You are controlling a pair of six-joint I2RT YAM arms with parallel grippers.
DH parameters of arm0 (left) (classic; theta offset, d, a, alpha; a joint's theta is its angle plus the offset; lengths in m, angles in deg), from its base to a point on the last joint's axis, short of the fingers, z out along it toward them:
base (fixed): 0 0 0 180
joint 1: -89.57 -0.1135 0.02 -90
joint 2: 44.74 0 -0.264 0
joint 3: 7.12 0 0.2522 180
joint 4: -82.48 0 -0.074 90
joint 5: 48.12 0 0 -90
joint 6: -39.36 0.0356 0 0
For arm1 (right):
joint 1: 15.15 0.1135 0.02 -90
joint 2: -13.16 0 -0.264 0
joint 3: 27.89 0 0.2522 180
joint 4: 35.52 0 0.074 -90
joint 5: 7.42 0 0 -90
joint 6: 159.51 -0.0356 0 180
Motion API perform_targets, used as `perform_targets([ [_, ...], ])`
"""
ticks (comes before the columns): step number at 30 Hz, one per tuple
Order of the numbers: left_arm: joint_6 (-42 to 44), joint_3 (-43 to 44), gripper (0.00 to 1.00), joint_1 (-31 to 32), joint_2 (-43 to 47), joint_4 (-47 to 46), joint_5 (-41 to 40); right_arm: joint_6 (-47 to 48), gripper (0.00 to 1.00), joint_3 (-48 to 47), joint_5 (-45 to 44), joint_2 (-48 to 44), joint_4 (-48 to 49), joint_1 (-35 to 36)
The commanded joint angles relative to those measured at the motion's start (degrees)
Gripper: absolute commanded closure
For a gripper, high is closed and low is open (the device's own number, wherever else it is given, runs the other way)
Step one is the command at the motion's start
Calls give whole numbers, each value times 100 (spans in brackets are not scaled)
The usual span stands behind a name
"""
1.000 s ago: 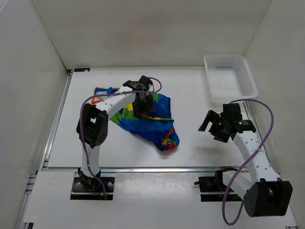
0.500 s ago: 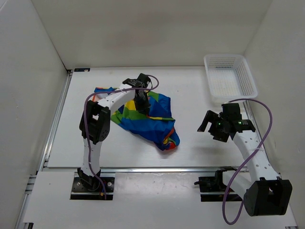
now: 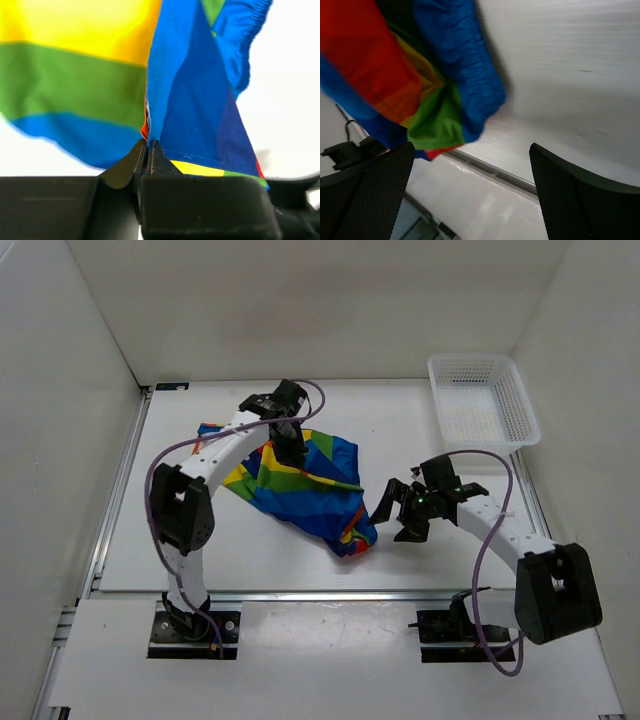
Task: Fold and stack the shorts
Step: Flatten the shorts out
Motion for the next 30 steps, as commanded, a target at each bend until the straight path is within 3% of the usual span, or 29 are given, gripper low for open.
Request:
perform_targets([
  [1, 74, -184, 90, -130, 1238, 262, -400, -980, 0, 165, 611, 312, 1000, 263],
  [10, -250, -1388, 90, -341, 3180, 526, -506, -1729, 0, 342, 953, 1402, 2074, 640],
  [12, -303, -1659, 90, -341, 3540, 579, -506, -1835, 3, 237, 954, 1561, 2145, 877],
  [14, -382, -1732, 90, -341, 3726, 640, -576, -1932, 12, 97, 954, 1676, 2207, 1062],
  [15, -383, -1801, 90, -341, 3866, 719, -654, -2036, 21, 43, 954, 1754, 2267, 1063],
  [16, -383, -1802, 90, -341, 3867, 719, -707, -2107, 53, -9, 902, 1755, 2268, 1063],
  [17, -383, -1802, 90, -411, 3946, 789, -708, -2107, 67, -175, 753, 1755, 2181, 1063],
  [19, -270, -1610, 90, -472, 3947, 878, -830, -1854, 94, -509, 411, 1755, 1638, 984],
  [20, -208, -1548, 90, -577, 3947, 878, -831, -1713, 98, -728, 96, 1755, 1426, 792],
  [23, 345, -1083, 90, -1060, 3649, 746, -892, -1160, 100, -2053, -100, 1982, 846, 178],
  [24, 468, -838, 90, -1218, 3465, 746, -988, -897, 100, -3084, -101, 2297, 583, 27],
  [26, 952, 259, 90, -1711, 2762, 746, -989, -545, 100, -4493, -101, 2789, 118, -307],
  [27, 1049, 759, 90, -1860, 2508, 868, -989, -195, 100, -6198, -5, 3384, -573, -387],
  [30, 1260, 2904, 90, -2370, 1750, 1474, -859, -7, 100, -8485, 127, 4039, -1448, -642],
])
